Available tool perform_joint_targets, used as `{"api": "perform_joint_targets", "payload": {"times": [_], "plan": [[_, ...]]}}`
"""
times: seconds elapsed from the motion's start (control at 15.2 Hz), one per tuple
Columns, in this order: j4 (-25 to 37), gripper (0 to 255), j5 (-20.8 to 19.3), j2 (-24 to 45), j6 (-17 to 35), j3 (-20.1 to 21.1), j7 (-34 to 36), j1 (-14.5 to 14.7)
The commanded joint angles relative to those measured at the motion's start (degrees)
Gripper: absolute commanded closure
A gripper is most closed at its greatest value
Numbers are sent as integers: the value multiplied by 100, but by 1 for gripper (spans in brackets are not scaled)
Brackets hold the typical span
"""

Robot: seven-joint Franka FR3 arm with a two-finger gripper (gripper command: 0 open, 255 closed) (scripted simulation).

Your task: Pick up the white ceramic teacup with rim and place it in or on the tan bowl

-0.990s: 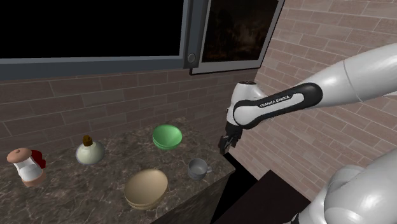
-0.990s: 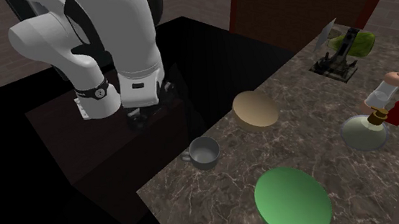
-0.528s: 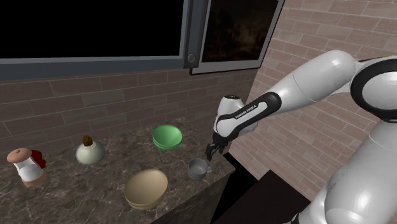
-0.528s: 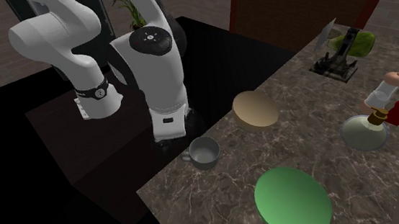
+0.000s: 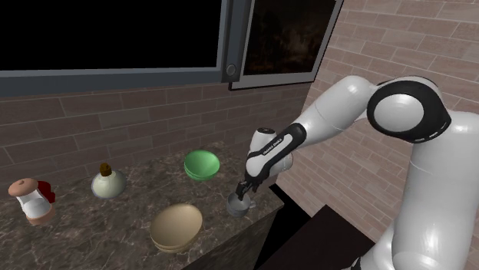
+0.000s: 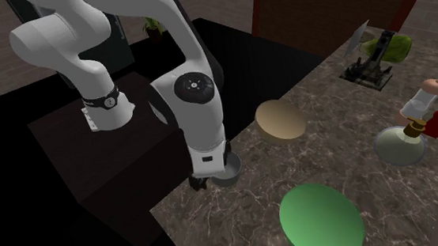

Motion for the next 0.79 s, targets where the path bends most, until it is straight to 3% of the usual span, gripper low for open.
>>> {"api": "perform_joint_targets", "payload": {"times": [0.0, 0.73], "plan": [[28, 0, 37, 169, 147, 24, -36, -15], [82, 0, 88, 454, 380, 69, -76, -29]]}}
